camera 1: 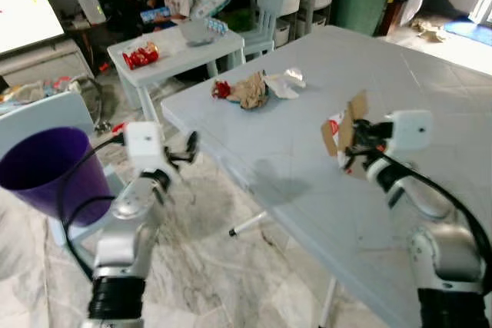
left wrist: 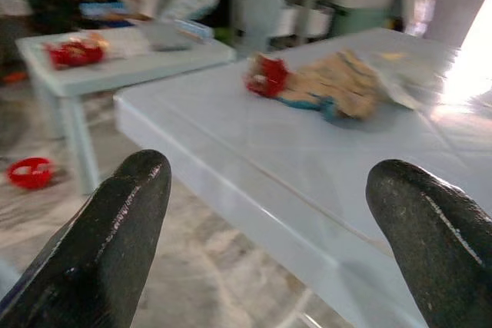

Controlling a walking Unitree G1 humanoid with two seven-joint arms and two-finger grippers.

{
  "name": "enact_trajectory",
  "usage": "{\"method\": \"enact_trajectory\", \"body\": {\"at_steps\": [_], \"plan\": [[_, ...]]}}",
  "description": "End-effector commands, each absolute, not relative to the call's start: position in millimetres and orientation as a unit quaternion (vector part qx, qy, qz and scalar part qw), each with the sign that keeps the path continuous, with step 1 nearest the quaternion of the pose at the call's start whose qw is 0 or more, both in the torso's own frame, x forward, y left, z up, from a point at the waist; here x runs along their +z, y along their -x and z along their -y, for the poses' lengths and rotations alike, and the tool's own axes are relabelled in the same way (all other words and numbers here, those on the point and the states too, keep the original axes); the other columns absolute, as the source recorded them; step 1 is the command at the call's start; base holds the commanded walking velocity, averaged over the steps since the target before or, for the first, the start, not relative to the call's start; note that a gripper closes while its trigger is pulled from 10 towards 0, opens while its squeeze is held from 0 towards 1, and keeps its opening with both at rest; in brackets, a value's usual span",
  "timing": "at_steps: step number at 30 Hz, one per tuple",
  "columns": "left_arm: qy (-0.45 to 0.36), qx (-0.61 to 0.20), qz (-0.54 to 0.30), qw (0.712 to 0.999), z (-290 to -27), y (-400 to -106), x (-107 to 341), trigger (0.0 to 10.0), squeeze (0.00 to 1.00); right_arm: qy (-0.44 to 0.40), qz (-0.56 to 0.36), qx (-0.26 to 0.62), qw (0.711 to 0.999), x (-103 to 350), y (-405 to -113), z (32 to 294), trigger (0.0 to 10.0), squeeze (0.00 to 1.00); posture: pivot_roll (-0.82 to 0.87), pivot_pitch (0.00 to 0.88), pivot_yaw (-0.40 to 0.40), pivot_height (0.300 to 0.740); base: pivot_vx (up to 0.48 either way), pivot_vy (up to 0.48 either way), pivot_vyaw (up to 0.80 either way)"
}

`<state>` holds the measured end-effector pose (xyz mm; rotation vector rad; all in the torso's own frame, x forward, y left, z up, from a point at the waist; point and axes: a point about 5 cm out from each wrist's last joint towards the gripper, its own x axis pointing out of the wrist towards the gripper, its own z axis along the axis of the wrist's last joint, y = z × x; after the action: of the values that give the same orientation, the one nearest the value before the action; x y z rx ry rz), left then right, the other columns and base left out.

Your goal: Picking trash to rubbish bin

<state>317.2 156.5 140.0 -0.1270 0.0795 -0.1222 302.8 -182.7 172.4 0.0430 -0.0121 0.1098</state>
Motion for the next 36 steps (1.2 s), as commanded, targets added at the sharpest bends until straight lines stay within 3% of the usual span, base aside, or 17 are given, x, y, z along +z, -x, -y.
{"method": "enact_trajectory", "body": {"at_steps": [1, 10, 30, 36], "plan": [[0.057, -0.048, -0.038, 0.996, -166, -318, 142, 10.0, 0.00, -0.028, 0.011, 0.062, 0.998, 176, -303, 177, 0.0, 0.00, -0.03, 0.000, 0.031, 0.740, 0.000, 0.480, 0.00], [0.064, -0.051, -0.035, 0.996, -168, -320, 144, 10.0, 0.00, -0.028, 0.013, 0.061, 0.998, 177, -304, 177, 0.0, 0.00, -0.03, 0.000, 0.031, 0.740, 0.000, 0.473, 0.00], [0.141, -0.005, -0.002, 0.990, -193, -328, 156, 10.0, 0.00, -0.026, 0.020, 0.059, 0.998, 180, -307, 177, 0.0, 0.00, -0.03, 0.000, 0.035, 0.740, 0.000, 0.000, 0.00], [0.145, 0.000, -0.004, 0.989, -195, -328, 155, 10.0, 0.00, -0.027, 0.020, 0.059, 0.998, 180, -307, 176, 0.0, 0.00, -0.03, 0.000, 0.036, 0.740, 0.308, 0.000, 0.00]]}}
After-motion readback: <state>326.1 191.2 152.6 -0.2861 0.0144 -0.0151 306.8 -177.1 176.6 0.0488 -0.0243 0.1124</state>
